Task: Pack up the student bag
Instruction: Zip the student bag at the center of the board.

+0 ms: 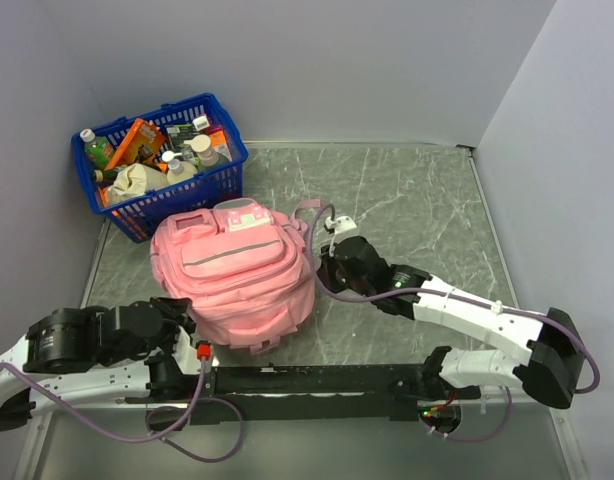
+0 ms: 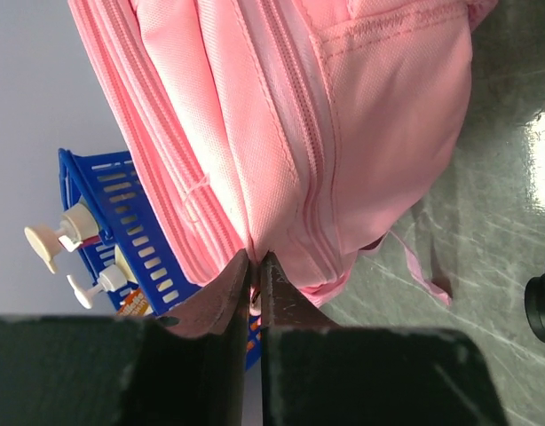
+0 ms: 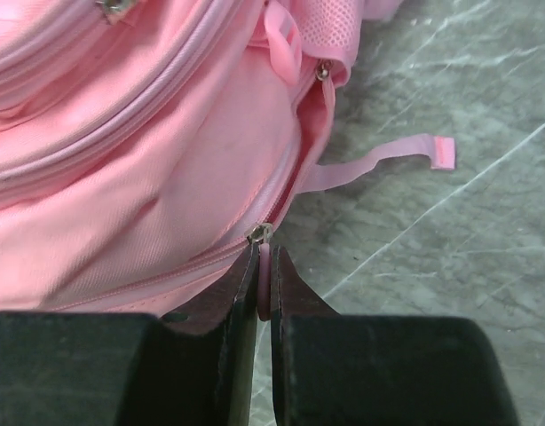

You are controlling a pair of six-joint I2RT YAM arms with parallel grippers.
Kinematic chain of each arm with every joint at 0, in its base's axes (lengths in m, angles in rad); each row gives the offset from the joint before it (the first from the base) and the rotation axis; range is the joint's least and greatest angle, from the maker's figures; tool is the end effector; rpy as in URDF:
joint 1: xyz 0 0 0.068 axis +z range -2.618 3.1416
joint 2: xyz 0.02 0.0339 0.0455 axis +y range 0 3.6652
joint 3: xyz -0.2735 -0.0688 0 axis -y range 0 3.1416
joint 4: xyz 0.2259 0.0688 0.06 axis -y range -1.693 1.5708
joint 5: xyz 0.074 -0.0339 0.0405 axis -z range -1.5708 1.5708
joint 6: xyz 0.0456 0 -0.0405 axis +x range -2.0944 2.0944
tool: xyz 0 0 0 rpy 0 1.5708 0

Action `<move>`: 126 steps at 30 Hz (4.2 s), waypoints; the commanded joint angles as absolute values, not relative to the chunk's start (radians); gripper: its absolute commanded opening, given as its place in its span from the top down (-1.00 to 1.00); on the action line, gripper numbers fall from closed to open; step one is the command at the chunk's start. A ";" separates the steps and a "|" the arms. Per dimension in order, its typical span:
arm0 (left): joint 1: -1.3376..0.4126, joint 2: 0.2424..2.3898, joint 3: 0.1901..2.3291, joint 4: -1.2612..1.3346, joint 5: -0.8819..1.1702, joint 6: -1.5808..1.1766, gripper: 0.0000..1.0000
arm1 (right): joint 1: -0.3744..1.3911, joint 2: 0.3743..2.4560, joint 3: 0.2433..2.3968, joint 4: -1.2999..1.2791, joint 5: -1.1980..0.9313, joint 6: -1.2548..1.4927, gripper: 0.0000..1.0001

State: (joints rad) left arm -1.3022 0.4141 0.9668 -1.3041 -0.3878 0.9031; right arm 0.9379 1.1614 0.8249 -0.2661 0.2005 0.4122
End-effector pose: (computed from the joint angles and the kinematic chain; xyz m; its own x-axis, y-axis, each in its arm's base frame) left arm 0.0207 -0.0102 0.3139 0.5311 0.8097 -0.2497 0.6495 -0.1998 0.7337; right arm 0.1504 0.1897 0.2792 -0.5848 -0.1335 -0.8001 -0.5008 0.8354 0.2266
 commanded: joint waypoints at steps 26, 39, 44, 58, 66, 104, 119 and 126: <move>-0.995 0.940 1.175 -0.772 0.329 0.526 -0.93 | 1.471 0.882 0.816 -0.611 0.529 0.791 1.00; -1.265 1.008 0.947 -0.525 0.241 0.471 -0.94 | 1.482 0.793 0.698 -0.471 0.425 0.788 1.00; -1.322 1.060 0.917 -0.437 0.137 0.425 -0.87 | 1.482 0.798 0.684 -0.440 0.419 0.784 1.00; -1.382 1.068 0.945 -0.465 0.160 0.391 -0.70 | 1.482 0.792 0.657 -0.431 0.417 0.793 1.00; -1.397 1.063 1.005 -0.483 0.216 0.403 -0.63 | 1.482 0.788 0.661 -0.459 0.422 0.796 1.00; -1.333 1.048 0.799 -0.374 0.011 0.508 0.99 | 1.135 0.706 0.520 -0.460 0.316 0.701 1.00; -1.328 1.049 0.864 -0.378 -0.018 0.572 0.98 | 0.821 0.962 0.587 -0.271 0.169 0.541 1.00; -1.212 1.264 1.133 -0.300 -0.034 0.516 -0.93 | 0.781 0.930 0.626 -0.311 0.161 0.532 0.87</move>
State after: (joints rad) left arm -1.3140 1.1362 0.8883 -0.3843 -0.0334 0.5533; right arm 0.8238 0.9539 0.5556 -0.3485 0.1574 0.5583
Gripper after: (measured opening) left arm 0.933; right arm 0.126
